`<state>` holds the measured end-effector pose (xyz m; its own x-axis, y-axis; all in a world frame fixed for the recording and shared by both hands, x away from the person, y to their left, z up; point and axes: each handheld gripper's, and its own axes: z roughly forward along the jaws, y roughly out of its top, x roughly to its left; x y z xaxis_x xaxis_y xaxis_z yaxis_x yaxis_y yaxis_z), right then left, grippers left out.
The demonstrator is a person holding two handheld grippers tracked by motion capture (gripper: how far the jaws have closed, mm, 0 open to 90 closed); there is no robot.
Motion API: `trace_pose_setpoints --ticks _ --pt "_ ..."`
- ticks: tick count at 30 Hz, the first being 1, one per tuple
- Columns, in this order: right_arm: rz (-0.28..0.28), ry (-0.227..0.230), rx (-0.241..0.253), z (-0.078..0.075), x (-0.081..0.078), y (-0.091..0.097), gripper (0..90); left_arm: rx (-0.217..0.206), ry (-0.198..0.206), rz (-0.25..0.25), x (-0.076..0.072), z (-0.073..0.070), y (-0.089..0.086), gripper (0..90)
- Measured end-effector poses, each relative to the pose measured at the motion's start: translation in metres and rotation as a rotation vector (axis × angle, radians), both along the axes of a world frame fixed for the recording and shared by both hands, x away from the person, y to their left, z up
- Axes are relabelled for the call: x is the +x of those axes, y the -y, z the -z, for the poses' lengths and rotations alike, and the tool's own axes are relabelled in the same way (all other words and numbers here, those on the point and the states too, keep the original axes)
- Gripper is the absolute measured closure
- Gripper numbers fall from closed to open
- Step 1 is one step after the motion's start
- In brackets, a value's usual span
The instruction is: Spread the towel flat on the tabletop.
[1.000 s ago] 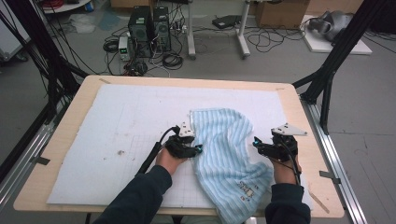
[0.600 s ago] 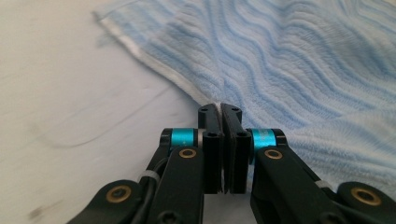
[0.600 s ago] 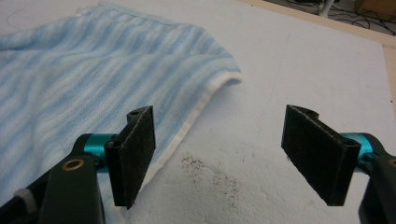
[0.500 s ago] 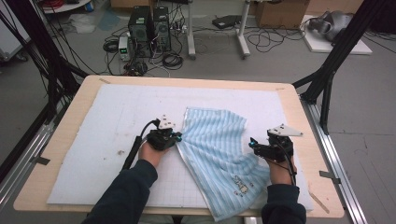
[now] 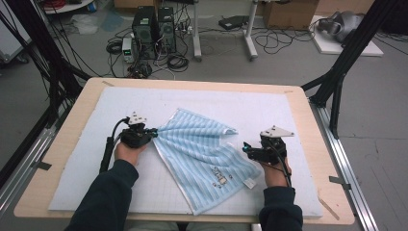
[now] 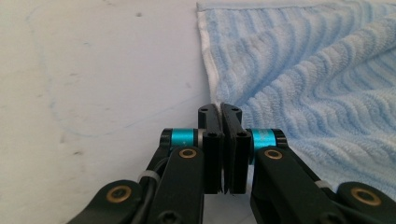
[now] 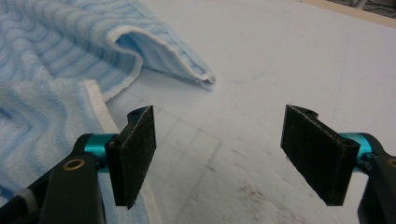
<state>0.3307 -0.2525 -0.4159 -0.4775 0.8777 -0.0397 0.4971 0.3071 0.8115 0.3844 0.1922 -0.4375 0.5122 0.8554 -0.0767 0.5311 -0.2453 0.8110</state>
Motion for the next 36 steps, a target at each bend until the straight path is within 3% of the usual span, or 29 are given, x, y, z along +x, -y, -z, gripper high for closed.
trace_pose_setpoints --ticks 7,10,14,17,18,21,24,28,32,36 --pt "-0.053 -0.011 -0.016 -0.001 0.007 -0.025 26.2 -0.033 0.01 -0.06 0.009 0.0 -0.021 87.2" --pt "-0.065 -0.016 -0.016 -0.003 0.009 -0.031 26.3 -0.016 0.031 -0.107 0.014 -0.002 -0.03 87.2" --pt "-0.088 -0.015 -0.016 -0.006 0.012 -0.043 26.4 -0.057 0.027 -0.164 0.022 0.0 -0.044 87.2" --pt "-0.106 -0.016 -0.012 -0.008 0.017 -0.053 26.7 -0.071 0.017 -0.145 0.022 0.004 -0.044 85.4" --pt "-0.113 -0.017 -0.007 -0.009 0.018 -0.057 27.0 -0.09 0.01 -0.141 0.022 0.004 -0.043 80.8" --pt "-0.15 -0.028 -0.008 -0.009 0.026 -0.067 28.8 -0.124 -0.011 -0.125 0.019 0.002 -0.041 55.2" --pt "-0.216 -0.033 -0.015 -0.01 0.034 -0.08 36.7 -0.124 0.029 -0.103 0.009 -0.002 -0.038 44.8" --pt "-0.271 -0.052 -0.013 -0.011 0.05 -0.099 44.4 -0.119 0.035 -0.102 0.0 -0.005 -0.044 37.2" --pt "-0.306 -0.079 -0.025 -0.013 0.067 -0.12 53.5 -0.131 0.052 -0.087 -0.008 -0.007 -0.048 37.2" --pt "-0.364 -0.143 -0.083 -0.003 0.08 -0.145 55.5 -0.141 0.053 -0.053 -0.016 -0.005 -0.046 37.5"
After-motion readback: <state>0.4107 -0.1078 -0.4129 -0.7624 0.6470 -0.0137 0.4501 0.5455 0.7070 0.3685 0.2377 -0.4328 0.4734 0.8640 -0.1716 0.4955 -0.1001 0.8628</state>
